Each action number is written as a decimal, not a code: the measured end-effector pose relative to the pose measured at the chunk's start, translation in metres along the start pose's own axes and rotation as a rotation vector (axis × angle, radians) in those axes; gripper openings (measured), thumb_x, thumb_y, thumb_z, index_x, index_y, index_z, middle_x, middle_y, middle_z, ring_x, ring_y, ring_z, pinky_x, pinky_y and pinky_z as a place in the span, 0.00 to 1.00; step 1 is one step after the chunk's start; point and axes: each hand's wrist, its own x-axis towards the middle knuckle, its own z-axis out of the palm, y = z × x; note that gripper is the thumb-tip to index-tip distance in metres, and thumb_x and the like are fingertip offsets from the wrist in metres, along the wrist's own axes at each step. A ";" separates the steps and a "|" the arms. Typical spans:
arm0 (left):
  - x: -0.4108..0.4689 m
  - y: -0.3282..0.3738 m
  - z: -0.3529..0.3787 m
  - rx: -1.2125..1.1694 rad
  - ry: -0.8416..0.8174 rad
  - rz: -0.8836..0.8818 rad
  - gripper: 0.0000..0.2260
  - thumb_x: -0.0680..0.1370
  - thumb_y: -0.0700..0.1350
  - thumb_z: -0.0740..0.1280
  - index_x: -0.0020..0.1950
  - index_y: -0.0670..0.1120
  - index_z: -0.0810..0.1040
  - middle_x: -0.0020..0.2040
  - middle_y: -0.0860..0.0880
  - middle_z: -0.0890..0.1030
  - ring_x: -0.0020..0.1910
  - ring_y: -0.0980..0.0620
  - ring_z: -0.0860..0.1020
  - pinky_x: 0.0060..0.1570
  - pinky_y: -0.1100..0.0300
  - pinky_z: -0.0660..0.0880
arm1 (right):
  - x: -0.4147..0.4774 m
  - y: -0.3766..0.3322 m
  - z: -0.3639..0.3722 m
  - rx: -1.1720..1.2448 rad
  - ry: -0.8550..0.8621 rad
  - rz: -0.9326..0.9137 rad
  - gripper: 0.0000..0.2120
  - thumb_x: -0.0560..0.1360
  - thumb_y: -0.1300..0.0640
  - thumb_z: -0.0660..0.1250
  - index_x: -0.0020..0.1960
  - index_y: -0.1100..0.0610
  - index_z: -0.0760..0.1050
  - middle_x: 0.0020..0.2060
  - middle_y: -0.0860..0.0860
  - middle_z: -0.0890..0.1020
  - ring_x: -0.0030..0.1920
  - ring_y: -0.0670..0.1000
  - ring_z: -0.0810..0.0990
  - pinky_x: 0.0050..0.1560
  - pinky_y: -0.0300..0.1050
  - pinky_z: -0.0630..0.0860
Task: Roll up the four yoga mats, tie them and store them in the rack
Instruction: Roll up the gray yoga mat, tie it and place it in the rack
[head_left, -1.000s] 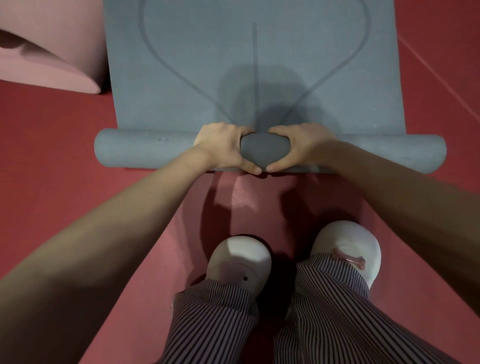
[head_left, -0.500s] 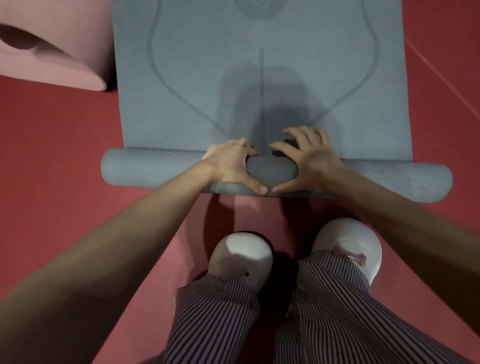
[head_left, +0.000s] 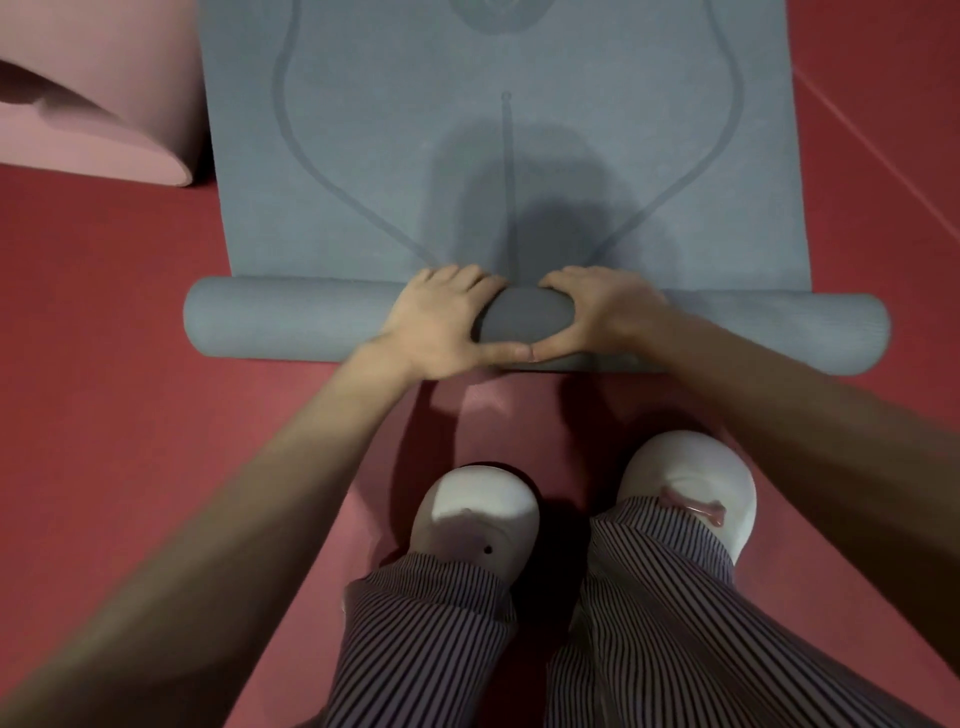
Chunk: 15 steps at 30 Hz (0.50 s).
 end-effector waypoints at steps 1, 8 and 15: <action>-0.006 0.002 0.005 0.030 0.050 0.001 0.47 0.60 0.77 0.53 0.69 0.48 0.71 0.61 0.48 0.77 0.60 0.45 0.74 0.60 0.52 0.66 | 0.002 0.000 -0.002 0.009 -0.027 0.011 0.39 0.62 0.29 0.69 0.66 0.49 0.68 0.60 0.47 0.75 0.61 0.51 0.73 0.60 0.46 0.67; 0.014 0.002 -0.007 0.086 -0.063 -0.080 0.42 0.60 0.75 0.67 0.68 0.55 0.69 0.60 0.52 0.76 0.60 0.48 0.75 0.56 0.55 0.69 | 0.015 0.005 -0.014 0.191 -0.139 0.051 0.31 0.63 0.33 0.71 0.60 0.47 0.73 0.52 0.46 0.79 0.53 0.49 0.77 0.57 0.47 0.72; 0.033 -0.004 -0.018 0.024 -0.142 -0.104 0.37 0.61 0.75 0.66 0.64 0.57 0.73 0.58 0.52 0.79 0.58 0.47 0.76 0.53 0.55 0.70 | 0.008 0.009 -0.005 0.154 0.200 -0.075 0.32 0.66 0.35 0.70 0.64 0.51 0.73 0.57 0.50 0.74 0.59 0.52 0.73 0.60 0.48 0.68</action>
